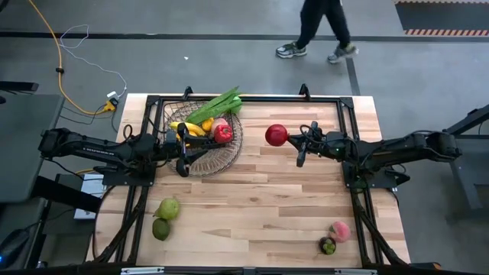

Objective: Build produce basket
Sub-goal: Put the red pomegranate into the wire basket

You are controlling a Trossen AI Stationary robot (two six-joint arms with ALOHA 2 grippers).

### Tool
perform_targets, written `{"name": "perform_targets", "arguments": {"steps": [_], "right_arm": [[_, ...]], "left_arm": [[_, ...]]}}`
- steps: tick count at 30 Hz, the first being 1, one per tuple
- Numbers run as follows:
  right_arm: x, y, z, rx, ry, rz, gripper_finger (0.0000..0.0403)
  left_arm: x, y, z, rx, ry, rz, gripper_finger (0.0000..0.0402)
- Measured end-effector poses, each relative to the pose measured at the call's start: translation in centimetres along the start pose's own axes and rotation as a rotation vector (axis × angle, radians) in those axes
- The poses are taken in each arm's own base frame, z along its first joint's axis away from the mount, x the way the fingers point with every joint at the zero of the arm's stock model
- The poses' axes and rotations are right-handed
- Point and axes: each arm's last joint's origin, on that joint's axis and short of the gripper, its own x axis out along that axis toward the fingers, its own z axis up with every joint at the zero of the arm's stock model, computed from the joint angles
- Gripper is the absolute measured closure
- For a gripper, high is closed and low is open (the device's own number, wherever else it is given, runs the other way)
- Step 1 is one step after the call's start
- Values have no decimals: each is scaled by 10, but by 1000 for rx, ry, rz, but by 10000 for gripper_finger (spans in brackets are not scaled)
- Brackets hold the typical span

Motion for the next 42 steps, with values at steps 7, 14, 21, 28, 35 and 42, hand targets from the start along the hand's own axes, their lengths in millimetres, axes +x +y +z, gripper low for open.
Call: {"name": "perform_targets", "arguments": {"steps": [7,14,21,28,35,42], "right_arm": [[0,0,0,0,1,1,403],[0,0,0,-1,1,1,403],[2,1,0,4,-9,25,403],[16,5,-1,26,-90,47,402],[50,17,7,10,-80,72,402],[108,28,34,-62,-90,151,402]], "left_arm": [[0,0,0,0,0,3,206],[0,0,0,0,0,5,206],[0,0,0,0,-1,5,206],[0,0,2,-4,-17,2,206],[0,-1,4,-9,-46,-2,206],[0,-1,5,-11,-52,-3,206]]}}
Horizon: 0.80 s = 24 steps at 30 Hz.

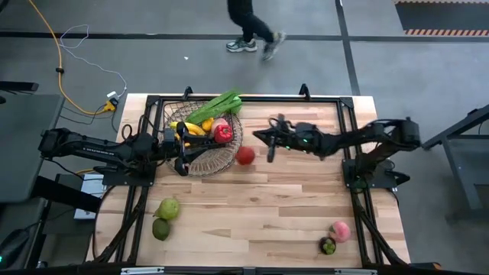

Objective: Build produce basket
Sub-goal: Put the red pomegranate into the wire basket

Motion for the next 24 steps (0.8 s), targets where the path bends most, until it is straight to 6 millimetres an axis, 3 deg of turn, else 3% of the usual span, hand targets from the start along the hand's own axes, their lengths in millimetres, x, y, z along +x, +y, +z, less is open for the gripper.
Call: {"name": "perform_targets", "arguments": {"steps": [6,11,17,24], "right_arm": [[49,-11,20,-7,40,73,402],[67,-14,30,-23,122,75,402],[63,-12,34,-45,169,82,403],[25,-13,15,-56,231,28,403]], "left_arm": [[0,0,0,0,0,0,206],[0,0,0,0,0,0,206],[0,0,-1,3,12,1,206],[0,0,-2,5,23,3,206]]}}
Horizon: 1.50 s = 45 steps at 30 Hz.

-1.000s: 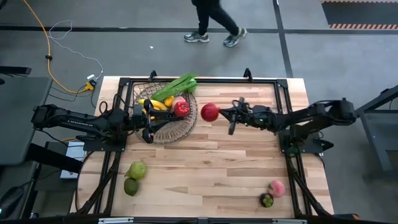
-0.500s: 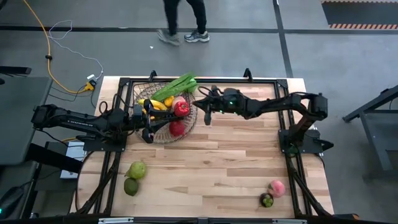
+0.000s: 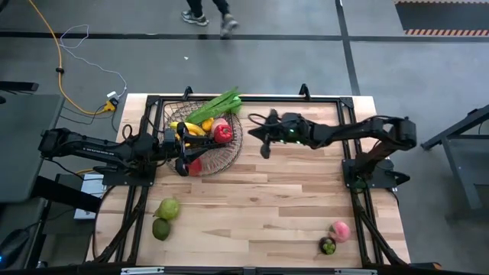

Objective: Build produce basket
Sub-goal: Put the red pomegranate into the wire basket

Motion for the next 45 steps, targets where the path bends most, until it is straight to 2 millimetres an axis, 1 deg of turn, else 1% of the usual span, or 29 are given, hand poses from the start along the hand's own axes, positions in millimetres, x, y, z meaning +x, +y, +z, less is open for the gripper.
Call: {"name": "perform_targets", "arguments": {"steps": [4,9,11,15,18,21,24,27,32,36,38,42,45], "right_arm": [[-33,2,-30,48,-41,-48,403],[-75,7,-65,135,-189,-44,403],[-88,8,-75,147,-239,-42,403],[-104,6,-80,183,-326,-36,403],[-107,6,-80,203,-342,-33,403],[-105,6,-75,201,-340,-32,400],[-102,6,-71,198,-320,-29,382],[-98,7,-65,196,-294,-31,342],[-94,10,-64,182,-224,-24,254],[-94,16,-64,148,-215,55,184],[-94,19,-64,124,-214,77,156],[-94,19,-64,110,-214,78,120],[-94,19,-64,104,-215,75,109]], "left_arm": [[0,0,0,0,-1,0,206],[0,0,1,-1,-6,1,206],[0,0,1,-2,-8,1,206],[0,0,1,-2,-9,1,206],[0,0,1,-2,-10,3,206],[0,0,1,-2,-10,3,206],[0,0,1,-2,-9,3,206],[0,0,1,-2,-9,3,206],[0,0,1,-2,-9,3,206],[0,0,1,-2,-9,3,206],[0,0,1,-4,-9,3,206],[1,0,0,-105,-5,19,206],[5,-3,-4,-93,53,14,204]]}}
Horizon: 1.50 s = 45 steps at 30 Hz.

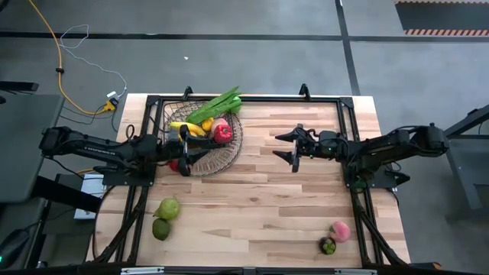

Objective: Build produce basket
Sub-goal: Put the red pomegranate into the wire basket

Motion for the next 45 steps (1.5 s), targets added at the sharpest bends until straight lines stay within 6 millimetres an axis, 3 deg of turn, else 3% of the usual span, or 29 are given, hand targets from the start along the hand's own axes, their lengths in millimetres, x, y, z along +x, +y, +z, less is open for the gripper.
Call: {"name": "perform_targets", "arguments": {"steps": [6,14,19,24,32,40,45], "right_arm": [[0,-1,0,1,-2,-18,107],[0,-1,0,3,0,-19,107],[0,-1,0,3,1,-19,107],[0,-1,0,2,2,-19,107],[0,-1,-1,3,5,-20,107],[0,-1,-1,3,9,-20,107],[0,-1,-1,4,14,-21,107]], "left_arm": [[12,-19,6,53,51,-113,173],[29,-31,14,100,184,-42,85],[41,-39,34,130,346,29,38],[46,-45,52,98,609,147,20],[24,-56,46,-108,1024,450,19],[-5,-74,30,-145,1044,739,19],[-9,-78,14,-77,1142,885,19]]}}
